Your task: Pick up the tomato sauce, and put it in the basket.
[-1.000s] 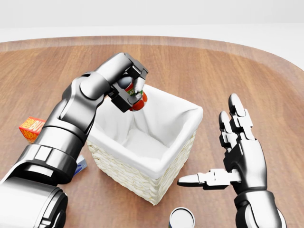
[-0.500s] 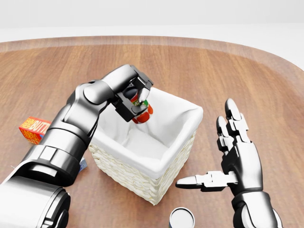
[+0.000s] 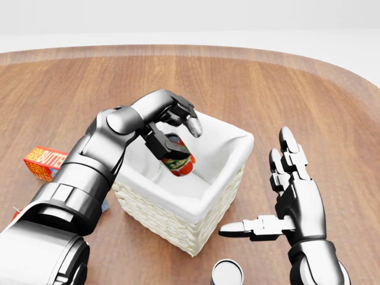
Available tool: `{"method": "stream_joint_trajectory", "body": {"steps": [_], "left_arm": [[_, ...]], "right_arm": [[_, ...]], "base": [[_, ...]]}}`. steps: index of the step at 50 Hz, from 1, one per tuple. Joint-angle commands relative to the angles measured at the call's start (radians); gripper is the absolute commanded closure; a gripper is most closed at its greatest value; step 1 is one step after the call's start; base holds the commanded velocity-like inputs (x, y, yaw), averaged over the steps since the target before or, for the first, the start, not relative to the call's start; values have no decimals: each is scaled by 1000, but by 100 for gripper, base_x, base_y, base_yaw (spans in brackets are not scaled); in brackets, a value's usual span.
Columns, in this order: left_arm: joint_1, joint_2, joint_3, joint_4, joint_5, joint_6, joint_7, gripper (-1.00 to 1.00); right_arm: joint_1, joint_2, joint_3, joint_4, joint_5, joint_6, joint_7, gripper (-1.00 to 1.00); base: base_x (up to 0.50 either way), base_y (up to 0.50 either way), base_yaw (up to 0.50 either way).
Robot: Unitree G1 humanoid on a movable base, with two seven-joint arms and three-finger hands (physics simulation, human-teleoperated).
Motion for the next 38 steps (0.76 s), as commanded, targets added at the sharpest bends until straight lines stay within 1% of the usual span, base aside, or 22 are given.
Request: {"method": "stream_joint_trajectory", "body": {"steps": [1,11,27,33,38], "left_arm": [[-5,-3,2,4,3,0,-2,-100],[1,-4,4,12,4,0,4,-100],[-11,-6,2,-14,10,0,3,-100],[-14,-5,-2,-76,8,0,-6,-100],[-2,-6,-7,-185,13,0,-26,-100]], "right_arm": [[2,-1,0,-11,2,0,0,-100],[2,-1,-1,-11,2,0,0,-100],[-3,-1,-4,-11,8,0,1,-100],[-5,0,-3,2,7,0,0,-100],[2,-1,-3,-14,8,0,0,-100]], "base": [[0,0,0],[0,0,0],[0,0,0],[0,0,0],[0,0,0]]}}
